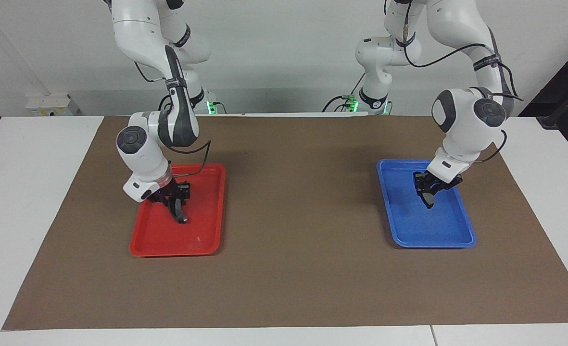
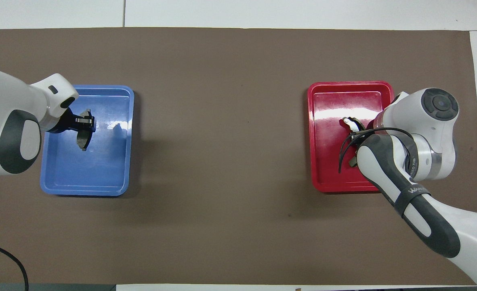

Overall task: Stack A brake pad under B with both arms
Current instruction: 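Lift the small pad with the left gripper while the right gripper holds the curved pad, then carry the small grey pad toward the table center with the left gripper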

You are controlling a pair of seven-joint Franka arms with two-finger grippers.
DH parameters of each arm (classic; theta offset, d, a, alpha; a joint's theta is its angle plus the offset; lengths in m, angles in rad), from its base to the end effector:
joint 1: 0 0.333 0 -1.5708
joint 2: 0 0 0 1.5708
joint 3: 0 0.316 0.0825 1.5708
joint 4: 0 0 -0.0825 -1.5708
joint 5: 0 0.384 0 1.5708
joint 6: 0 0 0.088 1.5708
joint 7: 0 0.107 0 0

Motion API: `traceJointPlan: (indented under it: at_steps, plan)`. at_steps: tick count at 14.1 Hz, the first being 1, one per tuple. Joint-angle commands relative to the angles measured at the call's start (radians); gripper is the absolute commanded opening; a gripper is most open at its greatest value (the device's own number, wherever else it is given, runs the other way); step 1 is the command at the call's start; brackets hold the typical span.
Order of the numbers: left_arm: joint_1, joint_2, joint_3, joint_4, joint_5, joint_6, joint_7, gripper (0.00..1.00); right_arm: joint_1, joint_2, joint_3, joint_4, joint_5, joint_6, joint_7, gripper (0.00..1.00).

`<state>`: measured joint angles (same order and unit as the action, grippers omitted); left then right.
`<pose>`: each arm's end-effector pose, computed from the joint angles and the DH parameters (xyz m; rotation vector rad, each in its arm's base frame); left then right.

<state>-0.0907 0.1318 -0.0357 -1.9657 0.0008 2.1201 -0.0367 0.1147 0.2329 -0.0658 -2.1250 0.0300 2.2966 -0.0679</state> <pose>0.5825 -0.0734 0.4088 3.1324 -0.1407 0.0349 0.5633 0.0287 0.2958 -3.1292 -0.1527 0.0949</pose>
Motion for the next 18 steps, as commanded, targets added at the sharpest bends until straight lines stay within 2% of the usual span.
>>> traceJointPlan:
  at_steps: [1, 3, 7, 8, 10, 13, 15, 18]
  plan:
    - [-0.017, 0.008, -0.117, 0.059, 0.016, -0.034, -0.22, 0.01, -0.012, -0.014, 0.006, -0.018, 0.011, 0.006, -0.032, 0.49]
    - [-0.024, 0.011, -0.2, 0.1, 0.019, -0.063, -0.351, 0.01, -0.012, -0.014, 0.006, -0.016, 0.011, 0.003, -0.032, 0.39]
    - [-0.026, 0.026, -0.395, 0.149, 0.09, -0.083, -0.598, 0.01, -0.013, -0.012, 0.006, -0.01, 0.011, -0.008, -0.032, 0.05]
    - [-0.024, 0.026, -0.429, 0.149, 0.093, -0.081, -0.62, 0.01, -0.013, -0.012, 0.006, -0.007, 0.011, -0.009, -0.032, 0.0]
    - [-0.027, 0.041, -0.487, 0.149, 0.132, -0.071, -0.692, 0.01, -0.013, -0.017, 0.004, 0.007, 0.01, -0.026, -0.032, 0.0]
    - [-0.035, 0.095, -0.569, 0.151, 0.231, -0.039, -0.808, 0.01, -0.013, -0.02, 0.003, 0.095, 0.01, -0.137, -0.032, 0.0]
    - [-0.092, 0.158, -0.575, 0.156, 0.286, -0.026, -0.879, 0.01, -0.012, -0.033, 0.003, 0.147, -0.001, -0.212, -0.032, 0.0]
    - [-0.165, 0.308, -0.572, 0.27, 0.384, -0.028, -0.977, 0.01, -0.027, -0.043, 0.0, 0.211, -0.004, -0.315, -0.055, 0.0]
